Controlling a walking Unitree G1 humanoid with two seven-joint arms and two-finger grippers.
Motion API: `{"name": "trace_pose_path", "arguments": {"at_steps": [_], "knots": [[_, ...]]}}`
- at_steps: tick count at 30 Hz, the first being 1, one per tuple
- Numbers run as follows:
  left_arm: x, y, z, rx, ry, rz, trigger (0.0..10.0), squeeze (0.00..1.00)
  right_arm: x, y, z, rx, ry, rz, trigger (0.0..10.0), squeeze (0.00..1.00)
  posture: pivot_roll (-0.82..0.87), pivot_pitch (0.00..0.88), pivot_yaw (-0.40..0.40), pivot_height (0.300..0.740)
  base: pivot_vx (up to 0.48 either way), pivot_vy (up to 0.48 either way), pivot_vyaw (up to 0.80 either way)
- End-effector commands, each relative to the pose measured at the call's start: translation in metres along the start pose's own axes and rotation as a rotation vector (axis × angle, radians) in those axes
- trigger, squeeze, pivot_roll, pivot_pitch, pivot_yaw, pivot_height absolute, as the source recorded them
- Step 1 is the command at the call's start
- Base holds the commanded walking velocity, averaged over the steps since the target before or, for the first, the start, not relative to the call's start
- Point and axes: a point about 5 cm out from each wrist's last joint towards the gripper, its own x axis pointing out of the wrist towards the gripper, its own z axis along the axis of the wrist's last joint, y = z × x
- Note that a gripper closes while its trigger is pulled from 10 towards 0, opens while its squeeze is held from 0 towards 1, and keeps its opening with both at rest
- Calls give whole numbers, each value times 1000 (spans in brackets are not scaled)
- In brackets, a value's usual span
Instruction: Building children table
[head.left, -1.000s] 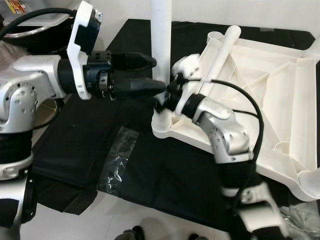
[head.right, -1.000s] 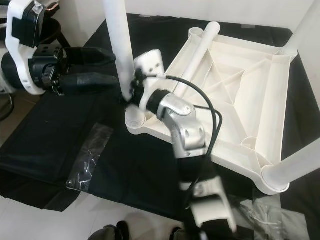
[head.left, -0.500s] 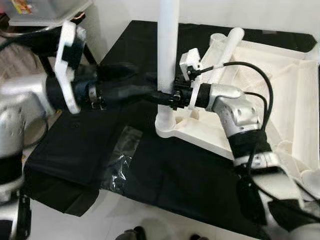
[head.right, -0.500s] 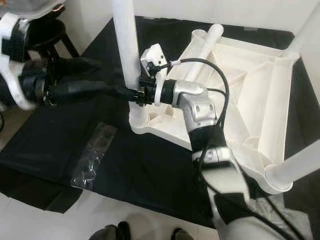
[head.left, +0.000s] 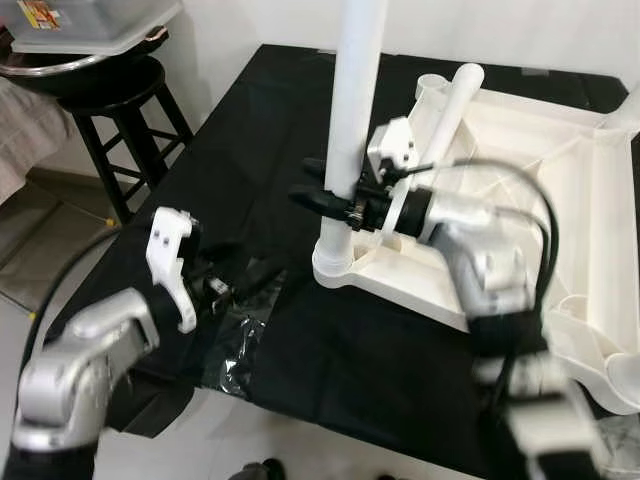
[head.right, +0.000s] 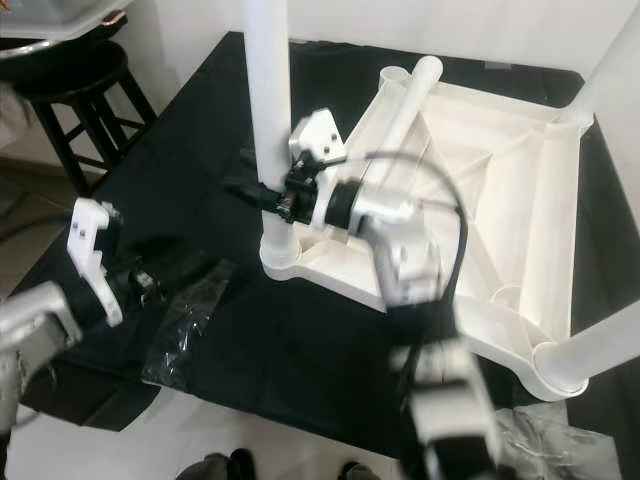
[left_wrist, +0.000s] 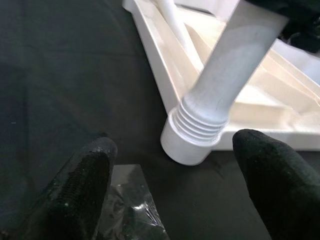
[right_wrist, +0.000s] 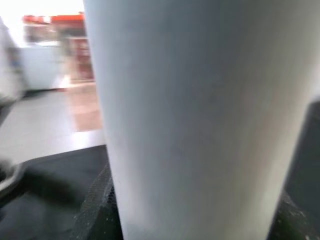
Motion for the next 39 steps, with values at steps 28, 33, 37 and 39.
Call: {"name": "trace_pose_path", "arguments": {"at_steps": [28,33,37,39], "knots": [[-11,-48,-56,183,18,-66,10000,0,-22,-5,-11,32,68,272,10000,0,31,212,32,740,0,0,0],[-4,-49,-64,140,29,-173,10000,0,-16,-14,-19,-20,200,504,10000,0,52,194,8,740,0,0,0],[-4,-48,-65,131,31,-176,10000,0,-15,-15,-19,-19,202,511,10000,0,52,194,8,740,0,0,0],[-2,-49,-66,124,38,-203,10000,0,-11,-17,-21,-8,206,521,3529,0,56,188,1,740,0,0,0]]}}
